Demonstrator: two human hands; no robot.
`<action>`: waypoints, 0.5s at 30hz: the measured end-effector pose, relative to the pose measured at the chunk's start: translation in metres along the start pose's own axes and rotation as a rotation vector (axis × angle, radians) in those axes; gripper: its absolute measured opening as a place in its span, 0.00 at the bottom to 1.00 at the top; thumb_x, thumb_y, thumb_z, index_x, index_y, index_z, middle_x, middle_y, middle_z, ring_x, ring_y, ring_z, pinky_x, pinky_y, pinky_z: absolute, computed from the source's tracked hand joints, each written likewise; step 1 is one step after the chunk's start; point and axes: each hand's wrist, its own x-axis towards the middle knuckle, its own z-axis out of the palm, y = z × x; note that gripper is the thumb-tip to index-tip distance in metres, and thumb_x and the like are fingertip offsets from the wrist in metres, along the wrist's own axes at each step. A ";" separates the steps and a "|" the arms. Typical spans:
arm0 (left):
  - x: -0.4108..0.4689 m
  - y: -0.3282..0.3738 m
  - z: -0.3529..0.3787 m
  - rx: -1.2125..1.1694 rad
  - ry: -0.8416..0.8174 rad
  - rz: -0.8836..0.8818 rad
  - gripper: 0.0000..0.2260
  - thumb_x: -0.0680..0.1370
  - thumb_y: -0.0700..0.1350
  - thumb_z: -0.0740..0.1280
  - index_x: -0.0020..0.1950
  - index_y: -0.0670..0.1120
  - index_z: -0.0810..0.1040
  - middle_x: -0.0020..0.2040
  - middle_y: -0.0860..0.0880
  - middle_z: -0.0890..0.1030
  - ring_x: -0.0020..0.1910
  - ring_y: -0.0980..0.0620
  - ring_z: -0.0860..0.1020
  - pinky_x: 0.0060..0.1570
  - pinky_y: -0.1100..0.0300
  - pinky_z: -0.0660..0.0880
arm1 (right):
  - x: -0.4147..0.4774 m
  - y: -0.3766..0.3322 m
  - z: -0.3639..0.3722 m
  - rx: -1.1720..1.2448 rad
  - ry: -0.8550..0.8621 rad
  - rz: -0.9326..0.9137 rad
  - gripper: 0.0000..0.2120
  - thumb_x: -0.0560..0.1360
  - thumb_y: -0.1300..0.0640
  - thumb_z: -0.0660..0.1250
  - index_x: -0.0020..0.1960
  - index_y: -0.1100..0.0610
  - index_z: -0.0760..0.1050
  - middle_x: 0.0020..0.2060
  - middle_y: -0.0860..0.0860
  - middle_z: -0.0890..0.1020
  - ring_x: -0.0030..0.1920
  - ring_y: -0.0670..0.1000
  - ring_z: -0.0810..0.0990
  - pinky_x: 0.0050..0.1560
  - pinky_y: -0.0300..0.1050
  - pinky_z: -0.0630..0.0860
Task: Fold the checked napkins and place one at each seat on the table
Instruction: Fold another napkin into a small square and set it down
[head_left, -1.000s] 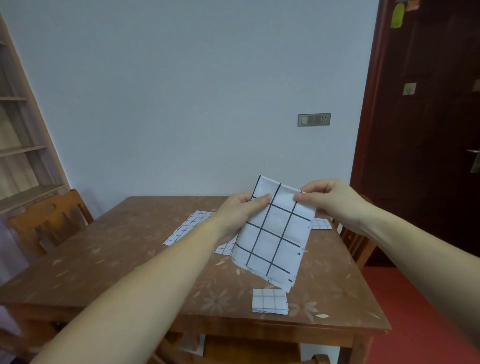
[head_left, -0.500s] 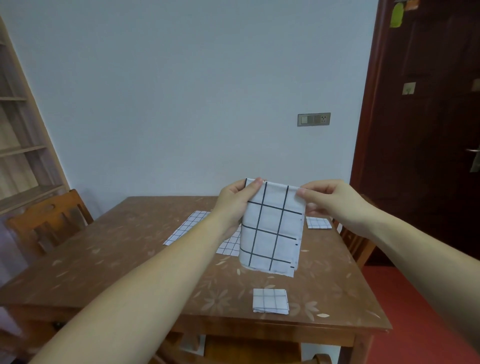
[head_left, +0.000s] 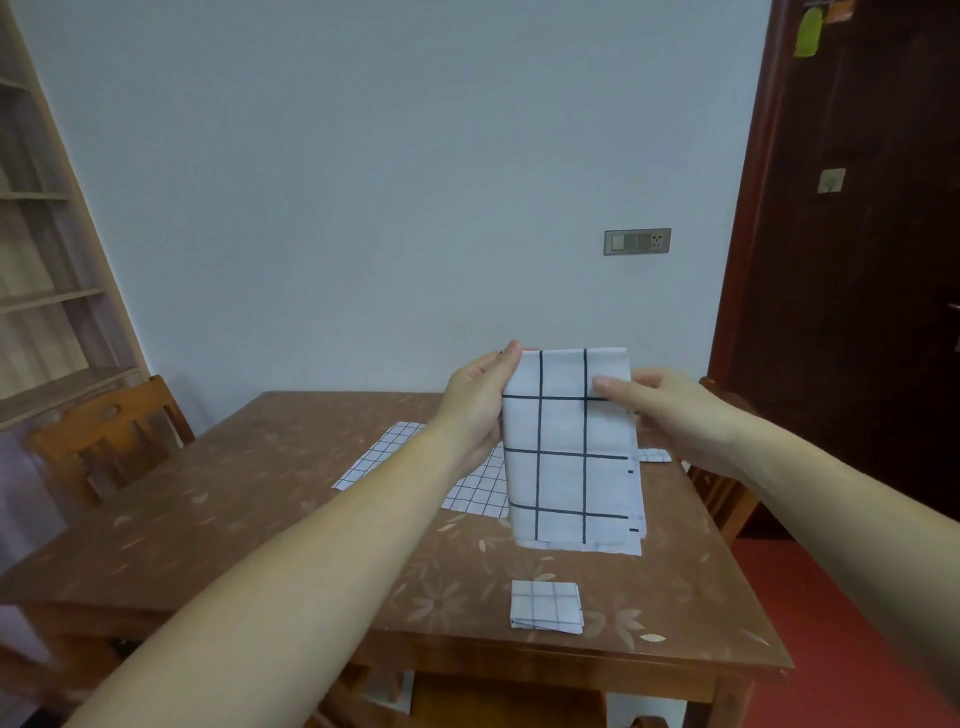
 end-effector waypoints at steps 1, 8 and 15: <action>0.000 -0.001 0.001 -0.021 0.015 0.004 0.12 0.82 0.50 0.63 0.53 0.44 0.82 0.51 0.42 0.84 0.49 0.45 0.83 0.51 0.50 0.79 | 0.000 0.002 0.001 -0.044 -0.049 0.026 0.18 0.71 0.51 0.71 0.56 0.61 0.81 0.50 0.55 0.86 0.51 0.55 0.85 0.55 0.51 0.80; -0.010 -0.009 -0.008 0.227 -0.163 -0.073 0.10 0.79 0.49 0.67 0.53 0.43 0.82 0.46 0.47 0.86 0.43 0.49 0.84 0.39 0.57 0.81 | 0.004 0.005 -0.005 -0.001 0.026 0.008 0.10 0.78 0.60 0.67 0.55 0.65 0.81 0.50 0.59 0.86 0.50 0.59 0.85 0.53 0.54 0.81; -0.011 -0.015 -0.010 0.338 -0.219 -0.090 0.05 0.77 0.41 0.69 0.51 0.42 0.82 0.40 0.50 0.85 0.36 0.55 0.83 0.34 0.63 0.78 | 0.002 0.009 -0.008 -0.055 0.074 0.019 0.12 0.78 0.56 0.68 0.56 0.63 0.80 0.49 0.58 0.86 0.48 0.58 0.86 0.44 0.49 0.82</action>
